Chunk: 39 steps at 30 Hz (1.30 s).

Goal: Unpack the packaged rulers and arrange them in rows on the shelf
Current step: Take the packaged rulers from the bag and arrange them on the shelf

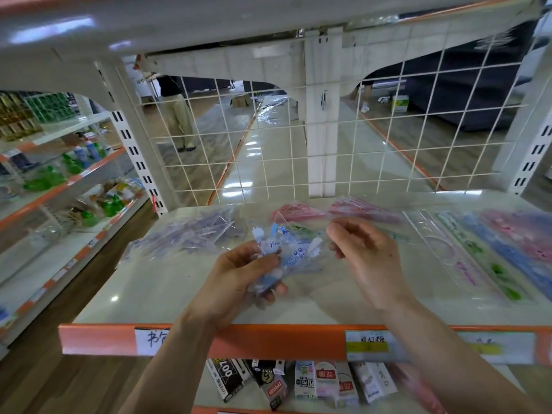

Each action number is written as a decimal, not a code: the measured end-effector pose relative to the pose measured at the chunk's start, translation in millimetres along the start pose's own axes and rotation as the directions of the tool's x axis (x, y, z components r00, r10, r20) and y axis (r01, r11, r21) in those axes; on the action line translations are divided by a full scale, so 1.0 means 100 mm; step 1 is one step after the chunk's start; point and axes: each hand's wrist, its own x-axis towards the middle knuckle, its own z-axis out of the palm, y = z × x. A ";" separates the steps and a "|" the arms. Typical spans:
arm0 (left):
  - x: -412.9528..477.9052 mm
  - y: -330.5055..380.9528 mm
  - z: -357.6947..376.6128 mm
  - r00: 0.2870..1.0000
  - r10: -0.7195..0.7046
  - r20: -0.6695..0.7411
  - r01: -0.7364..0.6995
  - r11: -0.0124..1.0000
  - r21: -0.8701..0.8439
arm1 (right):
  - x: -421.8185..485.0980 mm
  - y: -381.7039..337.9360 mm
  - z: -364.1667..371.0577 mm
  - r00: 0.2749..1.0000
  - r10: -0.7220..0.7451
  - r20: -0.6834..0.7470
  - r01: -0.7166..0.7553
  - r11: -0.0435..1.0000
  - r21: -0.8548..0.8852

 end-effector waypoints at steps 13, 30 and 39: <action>-0.01 0.01 -0.05 0.968 0.105 -0.229 -0.116 0.992 -0.038 | 0.01 0.13 -0.12 0.884 -0.338 0.323 0.465 0.703 -0.538; 0.14 -0.01 0.20 0.890 0.267 -0.371 -0.220 0.962 0.163 | -0.02 -0.25 -1.15 0.901 -0.094 0.424 0.434 0.192 -0.880; 0.15 -0.08 0.16 0.857 0.335 -0.391 -0.249 0.934 0.256 | 0.03 -0.38 -1.21 0.916 0.116 0.385 0.367 0.153 -0.918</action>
